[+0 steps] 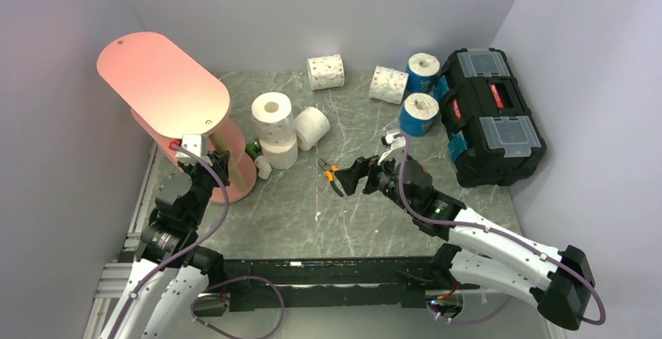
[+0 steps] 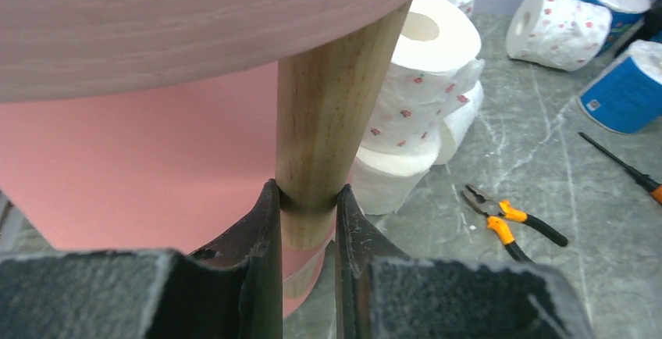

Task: Place and organize the paper towels onto the shelf
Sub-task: Move the shelf to the center of the board.

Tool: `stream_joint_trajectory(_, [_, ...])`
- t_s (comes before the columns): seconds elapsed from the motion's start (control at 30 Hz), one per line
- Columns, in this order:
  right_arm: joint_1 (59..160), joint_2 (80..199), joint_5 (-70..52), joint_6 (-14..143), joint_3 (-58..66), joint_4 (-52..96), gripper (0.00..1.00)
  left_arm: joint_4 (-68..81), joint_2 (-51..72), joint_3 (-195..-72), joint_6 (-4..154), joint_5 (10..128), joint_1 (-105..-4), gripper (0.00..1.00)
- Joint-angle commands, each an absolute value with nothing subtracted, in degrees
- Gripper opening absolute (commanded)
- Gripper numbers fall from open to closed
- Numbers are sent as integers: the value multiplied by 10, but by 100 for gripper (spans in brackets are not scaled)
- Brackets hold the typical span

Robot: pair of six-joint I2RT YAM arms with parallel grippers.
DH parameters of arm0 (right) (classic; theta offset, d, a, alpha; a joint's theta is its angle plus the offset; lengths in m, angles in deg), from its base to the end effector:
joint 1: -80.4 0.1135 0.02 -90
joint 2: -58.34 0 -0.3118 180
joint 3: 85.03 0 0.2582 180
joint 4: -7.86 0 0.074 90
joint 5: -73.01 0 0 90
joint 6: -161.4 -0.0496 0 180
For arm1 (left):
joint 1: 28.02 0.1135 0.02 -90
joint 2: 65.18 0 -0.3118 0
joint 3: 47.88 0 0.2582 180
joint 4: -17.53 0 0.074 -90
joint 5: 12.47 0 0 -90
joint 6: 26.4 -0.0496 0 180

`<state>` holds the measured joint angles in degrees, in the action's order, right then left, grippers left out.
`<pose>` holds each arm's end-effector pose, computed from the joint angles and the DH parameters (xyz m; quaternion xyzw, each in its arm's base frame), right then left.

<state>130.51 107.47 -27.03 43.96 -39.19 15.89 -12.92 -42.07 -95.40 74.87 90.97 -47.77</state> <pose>0.1312 0.1435 0.3104 -0.0970 0.7663 0.3427 0.5347 0.0885 -0.0195 0.3297 -0.0235 0.7420 -0.0938 0.6633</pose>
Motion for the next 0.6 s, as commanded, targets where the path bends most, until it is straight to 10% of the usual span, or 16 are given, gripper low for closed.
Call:
stream_joint_trajectory(0.0, [1308, 1086, -267, 437, -367, 129, 97, -91, -426, -963, 835, 781, -516, 0])
stream_joint_trajectory(0.57, [1309, 1107, -255, 451, -354, 114, 97, -39, -390, -942, 872, 893, -727, 0])
